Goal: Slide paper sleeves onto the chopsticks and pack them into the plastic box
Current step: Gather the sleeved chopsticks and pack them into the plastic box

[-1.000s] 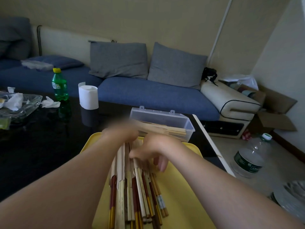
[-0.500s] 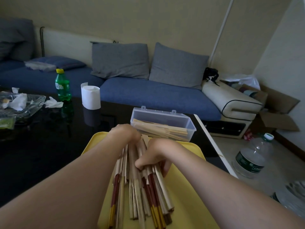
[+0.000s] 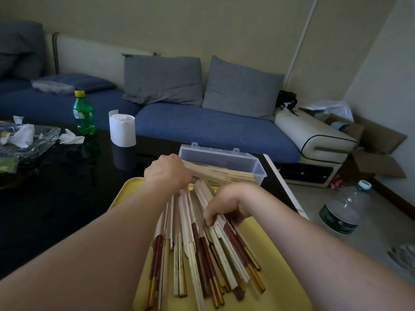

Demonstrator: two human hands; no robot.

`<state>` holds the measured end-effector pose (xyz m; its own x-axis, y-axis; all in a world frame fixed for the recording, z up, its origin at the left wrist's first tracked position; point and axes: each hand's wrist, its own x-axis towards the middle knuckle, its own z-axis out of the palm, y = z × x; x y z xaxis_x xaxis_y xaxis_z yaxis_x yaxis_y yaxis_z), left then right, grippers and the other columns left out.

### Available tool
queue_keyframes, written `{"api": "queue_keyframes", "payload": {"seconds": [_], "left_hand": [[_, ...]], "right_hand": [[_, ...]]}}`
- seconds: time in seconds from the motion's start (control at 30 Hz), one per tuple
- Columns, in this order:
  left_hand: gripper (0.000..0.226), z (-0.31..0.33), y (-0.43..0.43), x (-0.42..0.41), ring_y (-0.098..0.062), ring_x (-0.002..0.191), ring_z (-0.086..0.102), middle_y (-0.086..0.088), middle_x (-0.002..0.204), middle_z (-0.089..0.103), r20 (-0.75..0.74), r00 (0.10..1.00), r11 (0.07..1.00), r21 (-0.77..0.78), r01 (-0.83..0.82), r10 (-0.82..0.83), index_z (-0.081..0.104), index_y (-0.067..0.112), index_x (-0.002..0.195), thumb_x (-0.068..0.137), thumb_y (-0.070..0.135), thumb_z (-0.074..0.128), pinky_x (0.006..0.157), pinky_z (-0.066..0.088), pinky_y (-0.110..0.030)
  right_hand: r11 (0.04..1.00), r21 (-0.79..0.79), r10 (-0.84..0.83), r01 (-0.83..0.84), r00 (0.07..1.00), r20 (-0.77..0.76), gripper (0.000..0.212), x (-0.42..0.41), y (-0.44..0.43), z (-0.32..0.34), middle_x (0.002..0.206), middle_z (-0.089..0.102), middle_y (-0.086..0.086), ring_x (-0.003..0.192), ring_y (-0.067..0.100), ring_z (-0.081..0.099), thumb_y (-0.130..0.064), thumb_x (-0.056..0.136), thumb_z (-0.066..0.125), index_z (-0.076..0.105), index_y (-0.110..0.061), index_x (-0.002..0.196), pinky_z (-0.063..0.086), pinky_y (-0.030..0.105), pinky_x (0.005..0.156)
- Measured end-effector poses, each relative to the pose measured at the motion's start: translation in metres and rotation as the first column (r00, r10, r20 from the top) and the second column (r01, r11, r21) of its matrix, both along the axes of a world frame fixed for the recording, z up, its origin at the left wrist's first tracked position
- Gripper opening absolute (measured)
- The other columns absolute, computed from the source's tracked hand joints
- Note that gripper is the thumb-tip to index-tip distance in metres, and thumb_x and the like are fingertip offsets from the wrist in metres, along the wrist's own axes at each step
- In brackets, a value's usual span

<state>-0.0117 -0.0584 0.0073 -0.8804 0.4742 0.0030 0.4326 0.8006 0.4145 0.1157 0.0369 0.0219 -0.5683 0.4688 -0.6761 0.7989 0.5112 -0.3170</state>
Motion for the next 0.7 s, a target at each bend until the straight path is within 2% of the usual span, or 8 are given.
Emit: {"api": "queue_keyframes", "payload": {"seconds": [0.13, 0.23, 0.33, 0.43, 0.5, 0.57, 0.63, 0.7], "left_hand": [[0.035, 0.001, 0.005, 0.001, -0.025, 0.086, 0.062, -0.003, 0.088, 0.056, -0.054, 0.998, 0.999, 0.051, -0.015, 0.018, 0.057, 0.012, 0.127, 0.097, 0.03, 0.057, 0.069, 0.05, -0.035], [0.035, 0.004, 0.009, 0.003, -0.027, 0.091, 0.06, -0.006, 0.099, 0.056, -0.065, 0.997, 0.993, 0.114, -0.044, 0.052, 0.053, 0.01, 0.127, 0.101, 0.033, 0.052, 0.072, 0.049, -0.038], [0.033, 0.005, 0.012, 0.0, -0.031, 0.098, 0.06, -0.011, 0.112, 0.059, -0.062, 0.994, 0.982, 0.17, -0.079, 0.091, 0.049, 0.01, 0.125, 0.103, 0.035, 0.047, 0.079, 0.051, -0.042], [0.034, 0.006, 0.014, -0.002, -0.032, 0.103, 0.061, -0.013, 0.116, 0.059, -0.038, 0.993, 0.972, 0.21, -0.104, 0.115, 0.049, 0.008, 0.129, 0.105, 0.032, 0.044, 0.078, 0.047, -0.042], [0.034, 0.006, 0.014, -0.003, -0.029, 0.097, 0.062, -0.011, 0.11, 0.059, -0.015, 0.994, 0.968, 0.227, -0.102, 0.108, 0.051, 0.009, 0.128, 0.106, 0.033, 0.043, 0.076, 0.049, -0.042], [0.031, 0.004, 0.014, -0.005, -0.028, 0.093, 0.063, -0.01, 0.106, 0.06, -0.007, 0.996, 0.97, 0.229, -0.086, 0.09, 0.052, 0.01, 0.125, 0.106, 0.033, 0.044, 0.072, 0.05, -0.041], [0.028, 0.001, 0.015, -0.006, -0.028, 0.092, 0.063, -0.01, 0.105, 0.06, -0.02, 0.997, 0.972, 0.224, -0.073, 0.08, 0.051, 0.011, 0.123, 0.105, 0.032, 0.046, 0.069, 0.048, -0.04], [0.026, 0.0, 0.017, -0.008, -0.027, 0.089, 0.061, -0.008, 0.101, 0.059, -0.033, 0.997, 0.972, 0.229, -0.059, 0.069, 0.05, 0.012, 0.121, 0.105, 0.031, 0.048, 0.067, 0.047, -0.039]], "right_hand": [[0.997, 0.033, -0.061, 0.065, 0.99, -0.126, 0.013, 0.003, 0.003, 0.008, 0.098, 0.062, 0.014, 0.084, 0.028, 0.063, -0.012, 0.09, 0.068, 0.063, -0.007, 0.102, 0.06, 0.038, 0.086], [0.987, 0.102, -0.088, 0.123, 0.951, -0.297, 0.017, 0.01, 0.005, 0.02, 0.102, 0.071, 0.01, 0.091, 0.026, 0.074, -0.02, 0.09, 0.072, 0.057, -0.015, 0.098, 0.063, 0.041, 0.086], [0.984, 0.087, -0.113, 0.156, 0.921, -0.372, 0.034, 0.011, 0.009, 0.024, 0.103, 0.072, 0.014, 0.093, 0.031, 0.075, -0.022, 0.081, 0.072, 0.055, -0.013, 0.109, 0.064, 0.042, 0.086], [0.963, -0.194, -0.259, 0.187, 0.847, -0.464, 0.042, 0.011, 0.015, 0.023, 0.088, 0.073, 0.017, 0.081, 0.034, 0.079, -0.013, 0.075, 0.06, 0.06, -0.004, 0.117, 0.064, 0.048, 0.09], [0.89, -0.42, -0.388, 0.18, 0.782, -0.488, 0.029, 0.008, 0.02, 0.022, 0.076, 0.063, 0.012, 0.073, 0.032, 0.077, -0.008, 0.079, 0.053, 0.059, -0.004, 0.107, 0.063, 0.043, 0.083], [0.836, -0.523, -0.465, 0.165, 0.719, -0.517, 0.013, 0.004, 0.024, 0.024, 0.067, 0.057, 0.006, 0.063, 0.024, 0.071, -0.008, 0.08, 0.054, 0.059, -0.008, 0.093, 0.059, 0.039, 0.078], [0.847, -0.497, -0.484, 0.186, 0.656, -0.579, 0.011, 0.0, 0.026, 0.029, 0.064, 0.061, 0.006, 0.061, 0.02, 0.065, -0.01, 0.083, 0.061, 0.062, -0.008, 0.093, 0.055, 0.037, 0.076], [0.908, -0.328, -0.418, 0.259, 0.598, -0.684, 0.026, -0.004, 0.025, 0.035, 0.067, 0.068, 0.007, 0.065, 0.022, 0.067, -0.014, 0.083, 0.073, 0.063, -0.008, 0.105, 0.054, 0.035, 0.071]]}}
